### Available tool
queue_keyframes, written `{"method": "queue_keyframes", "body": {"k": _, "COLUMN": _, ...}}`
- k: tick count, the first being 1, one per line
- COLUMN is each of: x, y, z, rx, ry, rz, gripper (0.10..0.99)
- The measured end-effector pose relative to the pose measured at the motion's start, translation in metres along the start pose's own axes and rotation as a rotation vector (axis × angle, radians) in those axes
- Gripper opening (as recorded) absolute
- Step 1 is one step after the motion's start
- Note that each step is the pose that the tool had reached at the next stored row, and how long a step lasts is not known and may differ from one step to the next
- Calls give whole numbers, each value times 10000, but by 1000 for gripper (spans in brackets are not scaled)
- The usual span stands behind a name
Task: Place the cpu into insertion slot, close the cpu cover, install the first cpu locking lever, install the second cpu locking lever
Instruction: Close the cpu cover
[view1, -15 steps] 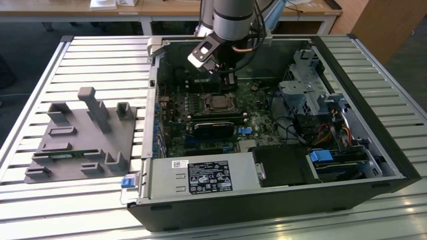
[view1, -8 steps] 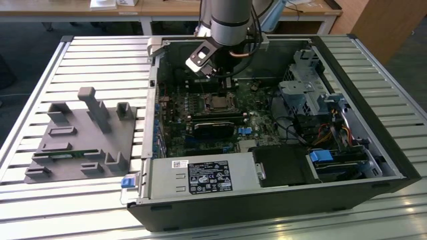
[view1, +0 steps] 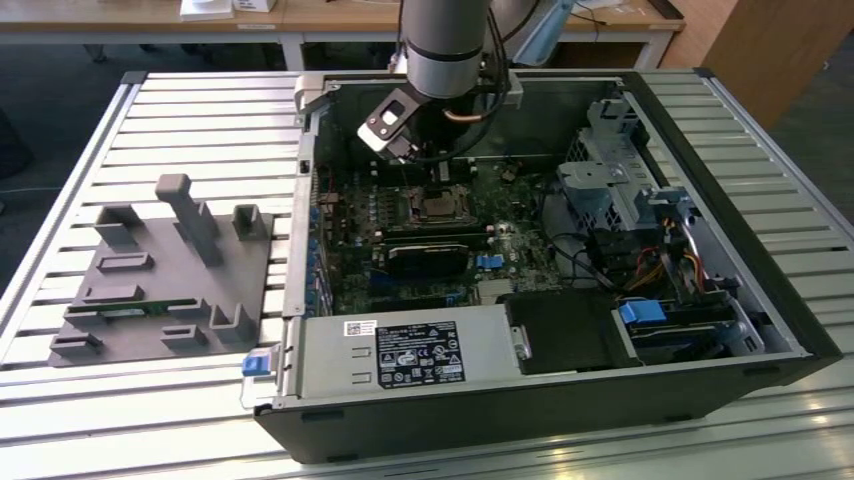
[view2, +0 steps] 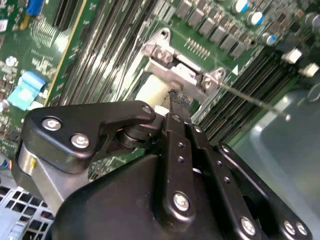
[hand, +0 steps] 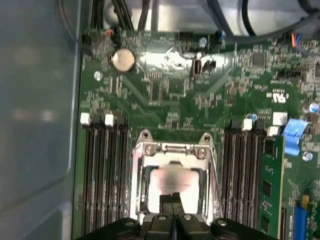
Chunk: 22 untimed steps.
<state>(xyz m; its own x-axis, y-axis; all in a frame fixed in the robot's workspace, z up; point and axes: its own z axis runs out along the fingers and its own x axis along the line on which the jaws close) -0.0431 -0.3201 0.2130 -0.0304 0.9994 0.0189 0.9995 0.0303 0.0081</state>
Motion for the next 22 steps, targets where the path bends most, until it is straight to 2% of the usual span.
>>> {"method": "queue_keyframes", "body": {"k": 8, "x": 1, "y": -71, "z": 59, "rx": 0, "ry": 0, "rz": -5, "gripper": 106}}
{"method": "queue_keyframes", "body": {"k": 22, "x": -1, "y": -75, "z": 131, "rx": 3, "ry": -2, "rz": -5, "gripper": 106}}
